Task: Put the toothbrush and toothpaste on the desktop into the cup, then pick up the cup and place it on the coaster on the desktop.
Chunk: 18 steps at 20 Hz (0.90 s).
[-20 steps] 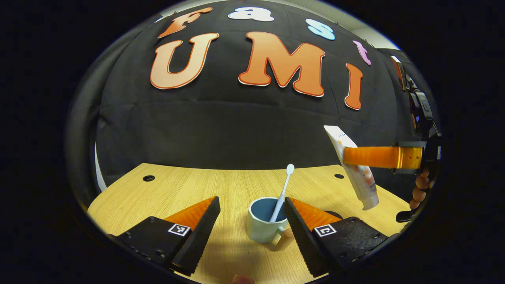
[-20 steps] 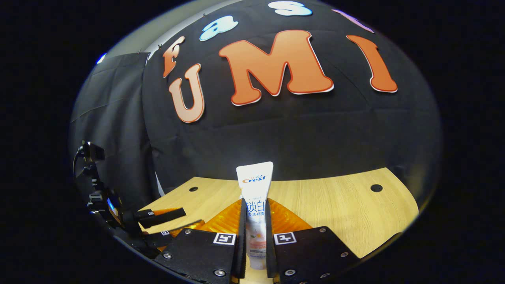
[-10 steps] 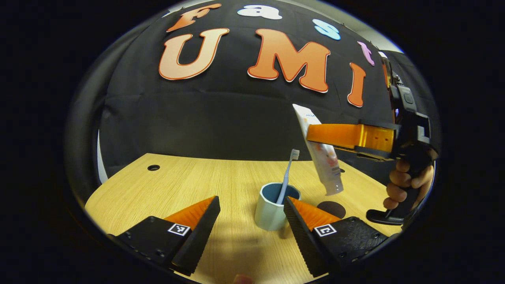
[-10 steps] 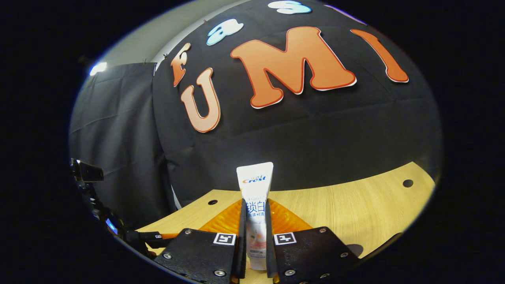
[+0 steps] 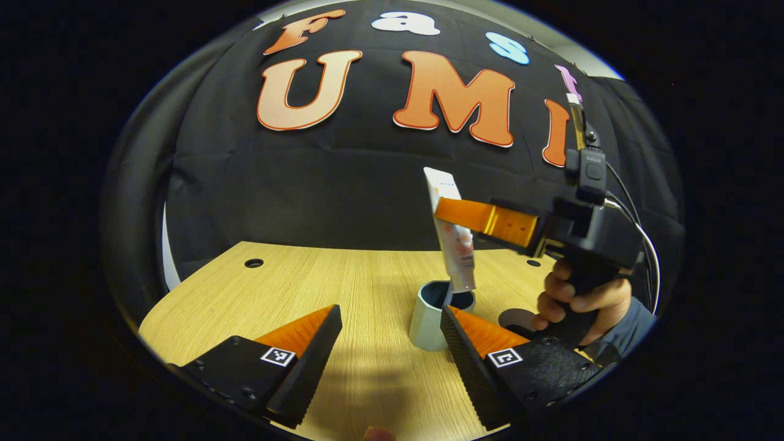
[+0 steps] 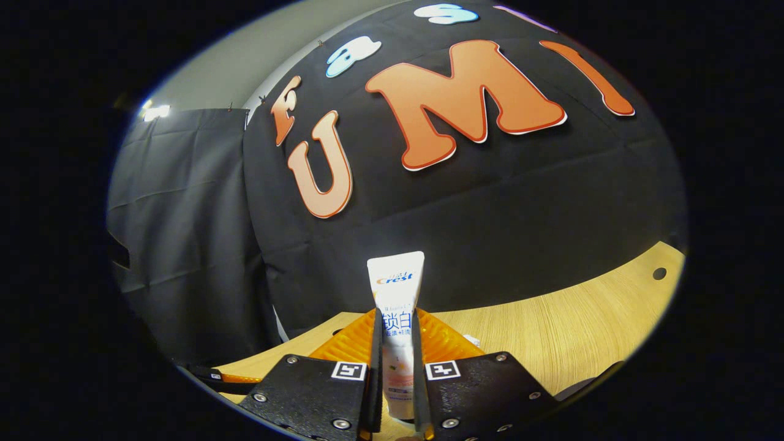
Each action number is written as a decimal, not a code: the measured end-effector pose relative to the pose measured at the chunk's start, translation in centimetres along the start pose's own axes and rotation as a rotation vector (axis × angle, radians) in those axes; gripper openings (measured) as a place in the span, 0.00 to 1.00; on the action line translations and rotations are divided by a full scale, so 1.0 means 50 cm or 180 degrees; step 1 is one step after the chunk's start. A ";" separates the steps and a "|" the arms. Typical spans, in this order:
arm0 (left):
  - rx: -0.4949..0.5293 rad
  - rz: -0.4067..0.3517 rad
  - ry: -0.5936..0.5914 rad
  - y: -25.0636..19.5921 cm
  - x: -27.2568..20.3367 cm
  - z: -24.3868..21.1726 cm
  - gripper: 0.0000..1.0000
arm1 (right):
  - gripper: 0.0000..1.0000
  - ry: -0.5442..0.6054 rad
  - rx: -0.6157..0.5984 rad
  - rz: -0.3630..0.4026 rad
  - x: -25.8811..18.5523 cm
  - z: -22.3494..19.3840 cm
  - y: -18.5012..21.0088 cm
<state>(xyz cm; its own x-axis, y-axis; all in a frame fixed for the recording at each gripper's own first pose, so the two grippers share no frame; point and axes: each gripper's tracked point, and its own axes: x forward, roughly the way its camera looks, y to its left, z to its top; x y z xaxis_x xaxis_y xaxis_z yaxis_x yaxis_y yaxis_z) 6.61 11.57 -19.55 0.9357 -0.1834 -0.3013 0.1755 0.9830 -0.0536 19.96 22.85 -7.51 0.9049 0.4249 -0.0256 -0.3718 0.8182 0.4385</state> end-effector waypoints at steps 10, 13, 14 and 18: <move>-0.0048 0.0154 0.0070 0.032 0.003 -0.021 0.98 | 0.30 0.0235 -0.0124 -0.0114 0.000 -0.045 -0.016; -0.0076 0.0162 0.0072 0.029 -0.002 -0.019 0.98 | 0.29 0.0121 -0.0203 -0.0109 -0.017 -0.009 -0.009; -0.0084 0.0149 0.0075 0.025 -0.001 -0.020 0.98 | 0.29 0.0086 -0.0245 -0.0099 -0.024 0.003 -0.006; -0.0158 0.0069 0.0084 -0.005 0.003 -0.013 0.97 | 0.32 0.0083 -0.0364 -0.0088 -0.061 0.027 0.000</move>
<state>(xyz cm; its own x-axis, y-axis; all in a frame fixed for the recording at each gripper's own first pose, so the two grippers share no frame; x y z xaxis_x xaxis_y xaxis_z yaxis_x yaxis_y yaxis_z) 6.52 11.31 -20.18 0.9306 -0.1627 -0.3279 0.1394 0.9858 -0.0937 17.49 21.06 -6.24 0.9100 0.4103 -0.0604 -0.3693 0.8680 0.3320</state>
